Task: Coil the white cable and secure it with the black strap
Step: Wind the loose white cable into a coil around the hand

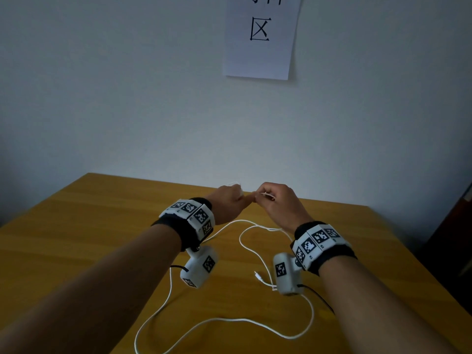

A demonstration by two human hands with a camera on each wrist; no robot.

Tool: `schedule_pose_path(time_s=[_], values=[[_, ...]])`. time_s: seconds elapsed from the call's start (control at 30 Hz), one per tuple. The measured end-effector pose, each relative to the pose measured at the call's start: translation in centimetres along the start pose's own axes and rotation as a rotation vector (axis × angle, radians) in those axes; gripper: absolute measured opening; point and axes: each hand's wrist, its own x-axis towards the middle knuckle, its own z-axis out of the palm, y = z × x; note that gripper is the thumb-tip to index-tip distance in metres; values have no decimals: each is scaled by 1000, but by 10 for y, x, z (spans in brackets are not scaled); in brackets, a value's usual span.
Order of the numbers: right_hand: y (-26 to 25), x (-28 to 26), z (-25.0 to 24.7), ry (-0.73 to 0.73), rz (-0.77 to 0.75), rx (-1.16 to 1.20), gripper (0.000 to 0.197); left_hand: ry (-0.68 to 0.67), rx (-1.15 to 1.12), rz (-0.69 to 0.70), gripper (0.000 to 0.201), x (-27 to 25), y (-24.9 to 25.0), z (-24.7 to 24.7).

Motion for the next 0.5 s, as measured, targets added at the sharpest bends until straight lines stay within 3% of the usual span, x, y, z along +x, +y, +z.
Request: schedule_pose_path(time_s=[0.17, 0.5], values=[[2, 0, 0, 14, -2, 54, 15, -225, -513, -102, 41, -1, 6, -9], [-4, 5, 11, -44, 40, 195, 26, -291, -1129, -111, 35, -8, 5, -23]])
